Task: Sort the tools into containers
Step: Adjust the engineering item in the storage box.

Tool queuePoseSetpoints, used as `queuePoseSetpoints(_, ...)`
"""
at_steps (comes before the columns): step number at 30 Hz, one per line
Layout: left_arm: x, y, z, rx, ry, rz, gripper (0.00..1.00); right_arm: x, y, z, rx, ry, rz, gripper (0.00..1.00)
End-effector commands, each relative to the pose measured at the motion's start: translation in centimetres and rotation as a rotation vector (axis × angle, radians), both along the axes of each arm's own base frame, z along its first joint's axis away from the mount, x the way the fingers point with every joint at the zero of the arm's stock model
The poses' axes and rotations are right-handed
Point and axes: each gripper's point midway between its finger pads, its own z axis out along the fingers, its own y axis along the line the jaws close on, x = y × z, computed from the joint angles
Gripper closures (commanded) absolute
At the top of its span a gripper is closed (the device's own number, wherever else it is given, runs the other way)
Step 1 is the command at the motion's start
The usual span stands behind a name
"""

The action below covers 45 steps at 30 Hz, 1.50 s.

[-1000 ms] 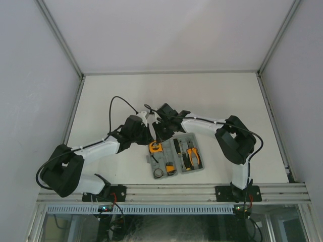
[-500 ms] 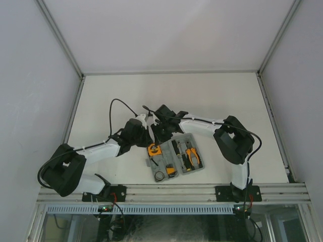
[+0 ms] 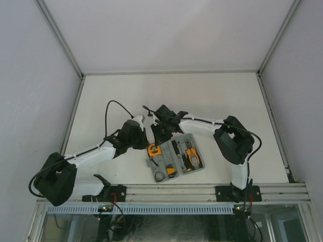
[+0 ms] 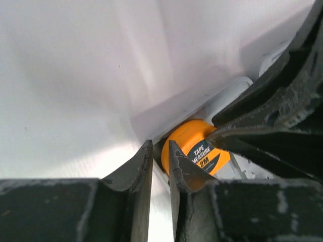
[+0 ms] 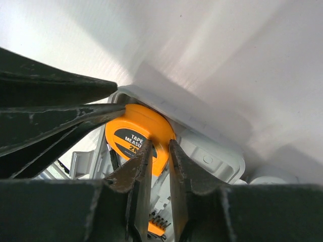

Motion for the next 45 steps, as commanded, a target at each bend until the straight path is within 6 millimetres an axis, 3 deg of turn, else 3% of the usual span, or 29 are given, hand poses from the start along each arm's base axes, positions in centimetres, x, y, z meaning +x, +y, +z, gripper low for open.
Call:
queuePoseSetpoints(1,0.3,-0.4,3.2,-0.025,-0.054,-0.011,0.75,1.0,-0.1,-0.4,-0.031,-0.033,-0.026,0.83)
queuePoseSetpoints(6,0.0,-1.1,4.1,-0.064,-0.074,-0.063,0.69,1.0,-0.1,-0.4,-0.030,-0.031,-0.025,0.83)
queuePoseSetpoints(16,-0.3,-2.3,3.2,-0.085,-0.056,-0.127,0.67,0.8,0.0,-0.5,-0.026,-0.023,-0.023,0.83)
queuePoseSetpoints(30,0.3,-2.1,1.3,-0.033,-0.019,-0.105,0.81,0.5,0.0,-0.8,-0.031,-0.008,-0.018,0.83)
queuePoseSetpoints(45,-1.7,-1.8,-1.3,0.012,0.076,-0.126,0.94,0.3,0.3,-1.8,-0.090,0.012,-0.014,0.83)
